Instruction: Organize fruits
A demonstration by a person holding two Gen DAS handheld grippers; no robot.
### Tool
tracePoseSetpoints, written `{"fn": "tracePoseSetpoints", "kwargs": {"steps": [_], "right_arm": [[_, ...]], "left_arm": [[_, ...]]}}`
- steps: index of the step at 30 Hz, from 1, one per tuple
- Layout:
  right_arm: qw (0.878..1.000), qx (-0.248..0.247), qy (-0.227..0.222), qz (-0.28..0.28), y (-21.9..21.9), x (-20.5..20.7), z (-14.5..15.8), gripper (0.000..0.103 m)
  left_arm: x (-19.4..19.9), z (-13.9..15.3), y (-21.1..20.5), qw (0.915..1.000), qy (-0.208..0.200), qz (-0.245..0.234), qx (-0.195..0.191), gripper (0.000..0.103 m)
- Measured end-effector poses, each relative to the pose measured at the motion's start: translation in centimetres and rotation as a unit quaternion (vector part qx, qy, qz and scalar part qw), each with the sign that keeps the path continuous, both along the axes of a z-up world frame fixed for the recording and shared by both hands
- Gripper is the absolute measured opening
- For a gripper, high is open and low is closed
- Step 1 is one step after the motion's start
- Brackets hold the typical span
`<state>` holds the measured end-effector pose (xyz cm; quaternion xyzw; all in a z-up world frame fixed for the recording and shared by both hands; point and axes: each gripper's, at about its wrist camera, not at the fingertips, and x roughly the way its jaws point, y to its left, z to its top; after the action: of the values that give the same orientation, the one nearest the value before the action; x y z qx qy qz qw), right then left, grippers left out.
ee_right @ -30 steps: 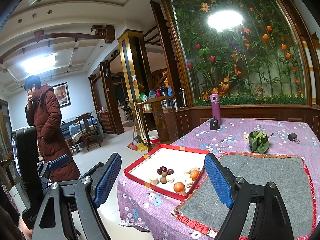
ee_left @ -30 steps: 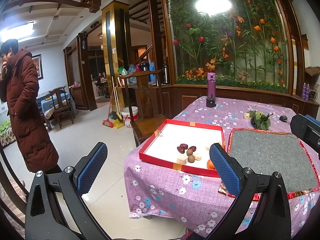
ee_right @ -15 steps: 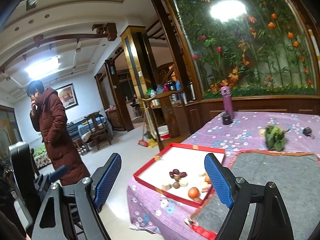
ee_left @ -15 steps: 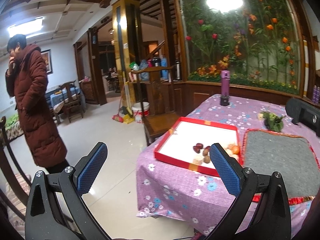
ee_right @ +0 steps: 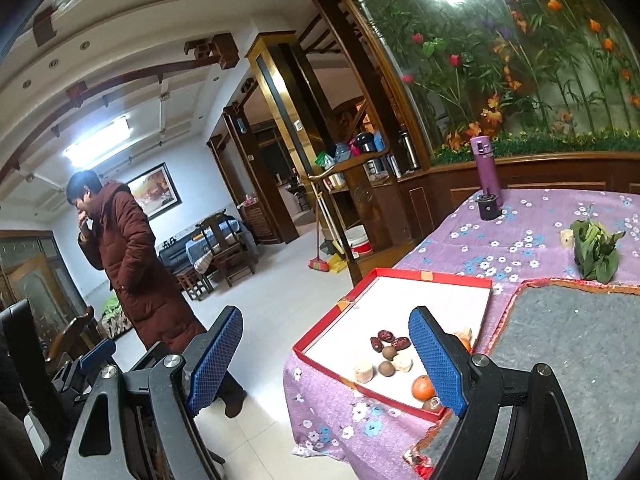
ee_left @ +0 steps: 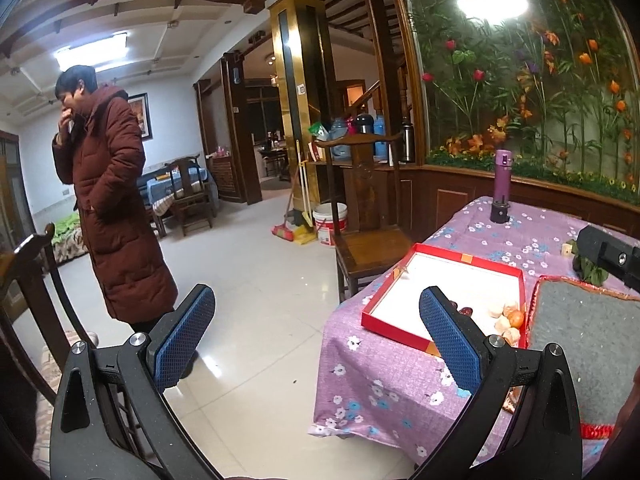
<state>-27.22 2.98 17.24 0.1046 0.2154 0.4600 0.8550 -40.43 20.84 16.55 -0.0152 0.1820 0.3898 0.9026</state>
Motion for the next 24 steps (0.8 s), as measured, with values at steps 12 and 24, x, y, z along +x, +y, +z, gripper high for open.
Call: {"fn": "tracePoseSetpoints", "kwargs": {"steps": [12,24], "right_arm": [[1.0,0.015,-0.01,0.002,-1.5,0.8,0.9,0.083],[1.0,0.011,-0.014,-0.018,-1.9,2.1,0.6,0.084]], "left_arm": [[2.0,0.7,-1.4,0.9997,0.018,-0.002,0.015,0.103],[5.1,0.3,-1.6,0.9989,0.037,-0.025,0.012,0.103]]}}
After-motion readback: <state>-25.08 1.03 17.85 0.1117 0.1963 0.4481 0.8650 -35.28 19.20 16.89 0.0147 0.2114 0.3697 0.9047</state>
